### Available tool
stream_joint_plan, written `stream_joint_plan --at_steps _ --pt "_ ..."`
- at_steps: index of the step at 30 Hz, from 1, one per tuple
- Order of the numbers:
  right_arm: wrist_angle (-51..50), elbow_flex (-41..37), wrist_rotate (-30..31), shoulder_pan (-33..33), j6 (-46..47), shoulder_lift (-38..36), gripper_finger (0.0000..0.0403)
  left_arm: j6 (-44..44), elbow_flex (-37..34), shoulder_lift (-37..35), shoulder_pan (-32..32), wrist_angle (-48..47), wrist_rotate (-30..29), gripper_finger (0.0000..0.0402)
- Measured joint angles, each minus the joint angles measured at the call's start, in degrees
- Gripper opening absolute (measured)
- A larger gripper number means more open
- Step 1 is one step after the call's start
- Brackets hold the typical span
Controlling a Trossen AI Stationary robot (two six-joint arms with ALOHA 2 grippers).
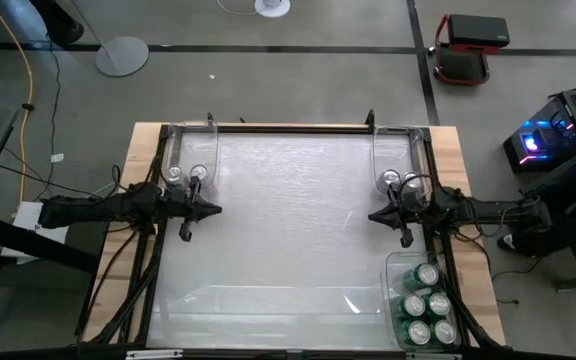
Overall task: Sort soda cans
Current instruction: Return to Home Position
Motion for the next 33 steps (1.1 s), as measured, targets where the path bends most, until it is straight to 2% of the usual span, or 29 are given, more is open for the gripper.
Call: stream_joint_plan --at_steps 4,9,15,19,33 --pt "2.25 0.0 -0.19 0.0 -2.53 -0.12 0.0 2.06 -0.21 -0.12 -0.87 2.99 -2.31 0.0" --pt "3.28 0.0 -0.51 -0.05 -4.37 -3.3 0.0 2.1 -0.21 -1.37 -1.02 0.85 -3.45 0.0" --pt "0.7 0.03 -5.11 -0.07 -2.24 -4.46 0.0 2.18 -0.21 -2.47 -1.02 -0.05 1.38 0.0" --pt "0.99 0.04 -7.97 -0.02 -0.88 -4.43 0.0 2.06 -0.21 -1.7 -0.99 -0.96 0.7 0.0" --pt "0.73 0.09 -6.21 -0.02 -0.9 -4.43 0.0 -0.4 -0.21 -0.52 -0.99 -1.08 0.22 0.0001"
